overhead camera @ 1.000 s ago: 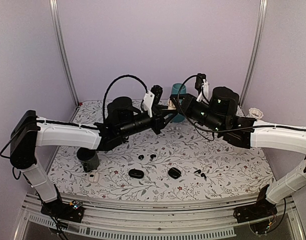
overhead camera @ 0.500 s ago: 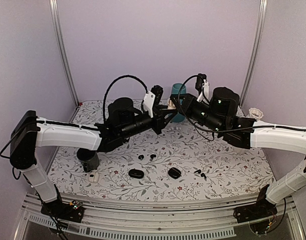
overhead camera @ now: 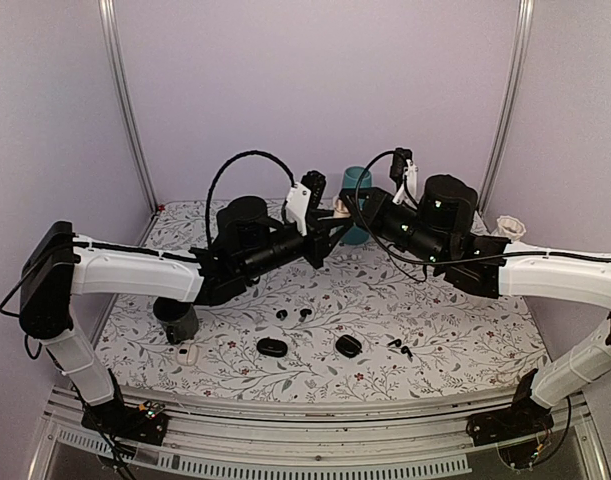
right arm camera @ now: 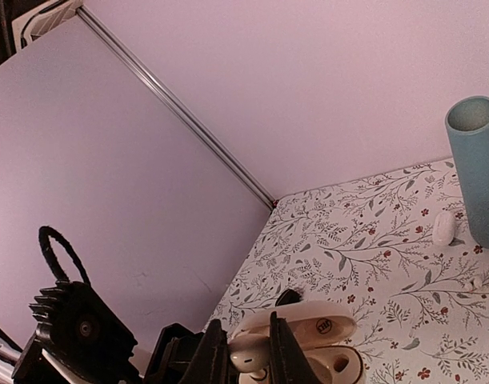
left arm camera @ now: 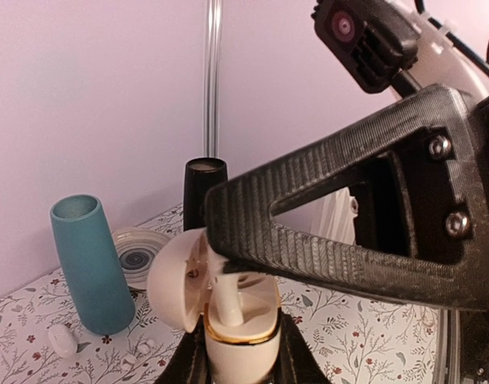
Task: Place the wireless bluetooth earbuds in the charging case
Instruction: Insert the left earbud into the left side groove of the charging case.
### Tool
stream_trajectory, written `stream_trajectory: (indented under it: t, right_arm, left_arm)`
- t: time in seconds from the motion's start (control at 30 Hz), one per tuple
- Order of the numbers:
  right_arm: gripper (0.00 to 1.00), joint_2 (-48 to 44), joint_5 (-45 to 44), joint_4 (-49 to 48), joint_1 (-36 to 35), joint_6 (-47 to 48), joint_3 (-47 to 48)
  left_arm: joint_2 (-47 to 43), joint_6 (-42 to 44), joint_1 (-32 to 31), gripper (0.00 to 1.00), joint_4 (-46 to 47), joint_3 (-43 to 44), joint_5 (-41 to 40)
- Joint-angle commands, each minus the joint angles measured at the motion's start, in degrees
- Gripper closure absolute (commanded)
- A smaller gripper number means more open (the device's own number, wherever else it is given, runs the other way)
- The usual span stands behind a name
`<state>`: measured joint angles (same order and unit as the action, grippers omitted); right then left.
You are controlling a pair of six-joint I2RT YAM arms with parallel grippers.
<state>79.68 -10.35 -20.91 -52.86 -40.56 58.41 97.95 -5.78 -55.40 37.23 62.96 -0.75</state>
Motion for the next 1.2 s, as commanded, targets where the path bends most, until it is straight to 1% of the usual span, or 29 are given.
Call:
stream_trajectory:
  t: [0.0,0.33,0.43,0.63,0.73,0.83,0.87,1.17]
  right_arm:
    - [0.90,0.7,3.4,0.7,-1.2,-0.6,-1.2]
    - [0.89,1.4,3.6,1.2,-1.4,-0.3,-0.9]
    - [0.87,1.7,3.9,2.0,-1.5,-0.1,-0.3]
    - [0.86,2.2,3.7,4.1,-1.8,0.6,0.6]
    - [0.83,2.0,3.1,5.0,-1.8,0.7,0.6]
    - [0.82,2.1,2.6,6.5,-1.7,0.9,1.4]
    - [0.78,2.2,2.4,7.4,-1.7,1.1,1.9]
    - [0.68,1.6,1.1,10.7,-1.7,2.4,3.8]
  left_arm:
    - [0.0,0.4,0.2,1.00,1.6,1.9,-3.7]
    - [-0.2,0.4,0.2,1.00,1.9,1.8,-3.7]
    - [-0.3,0.4,0.3,1.00,1.9,1.7,-3.7]
    - [-0.4,0.4,0.4,1.00,1.7,1.6,-3.5]
    - [-0.6,0.3,0.5,1.00,1.6,1.4,-3.2]
    - [-0.8,0.4,0.7,1.00,1.4,1.4,-2.4]
    - [-0.9,0.3,0.8,1.00,1.3,1.4,-1.7]
    - [-1.7,-0.3,1.6,1.00,1.3,0.4,0.6]
